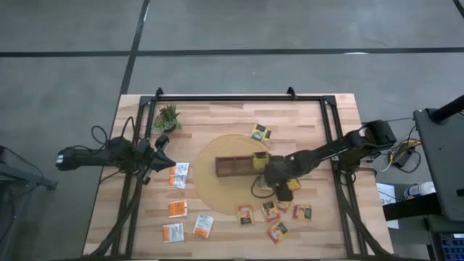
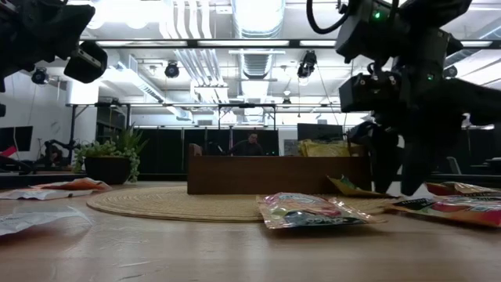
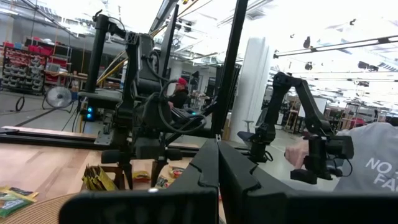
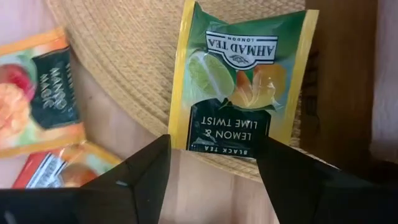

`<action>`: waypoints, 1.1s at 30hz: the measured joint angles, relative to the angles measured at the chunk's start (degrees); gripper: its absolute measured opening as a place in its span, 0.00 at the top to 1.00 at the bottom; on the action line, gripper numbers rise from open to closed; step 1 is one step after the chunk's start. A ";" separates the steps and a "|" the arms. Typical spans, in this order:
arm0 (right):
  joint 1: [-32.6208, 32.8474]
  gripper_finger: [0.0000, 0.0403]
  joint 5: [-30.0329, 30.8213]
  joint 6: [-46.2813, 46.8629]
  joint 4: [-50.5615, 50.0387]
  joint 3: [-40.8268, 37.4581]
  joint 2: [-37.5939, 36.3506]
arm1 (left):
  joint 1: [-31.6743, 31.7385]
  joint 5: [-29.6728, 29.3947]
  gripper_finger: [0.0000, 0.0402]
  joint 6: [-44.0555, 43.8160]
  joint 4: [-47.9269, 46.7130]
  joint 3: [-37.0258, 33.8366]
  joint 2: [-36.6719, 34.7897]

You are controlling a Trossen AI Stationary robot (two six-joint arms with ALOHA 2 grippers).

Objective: Pick & Place Tea
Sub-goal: Put the right yellow tea bag into the right of the wooden organizer

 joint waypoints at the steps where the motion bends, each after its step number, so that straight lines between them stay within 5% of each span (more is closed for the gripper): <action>1: 0.04 0.44 0.32 0.14 0.13 0.02 0.40 | 0.00 0.00 1.00 0.02 0.00 0.02 -0.02; 8: 0.24 0.58 2.69 1.30 0.29 -0.11 0.15 | -0.01 0.00 1.00 0.01 0.00 0.02 -0.01; 17: 0.33 0.95 3.69 -0.38 -1.13 -0.35 -1.05 | -0.01 0.01 1.00 0.01 0.00 0.02 0.00; 27: 1.33 0.98 -0.80 -7.29 -6.96 2.55 -3.34 | -0.02 0.00 1.00 0.02 0.00 0.02 -0.02; 33: 4.09 0.98 6.31 -12.72 -19.07 11.69 -3.38 | 0.00 0.02 1.00 0.00 -0.02 0.00 0.00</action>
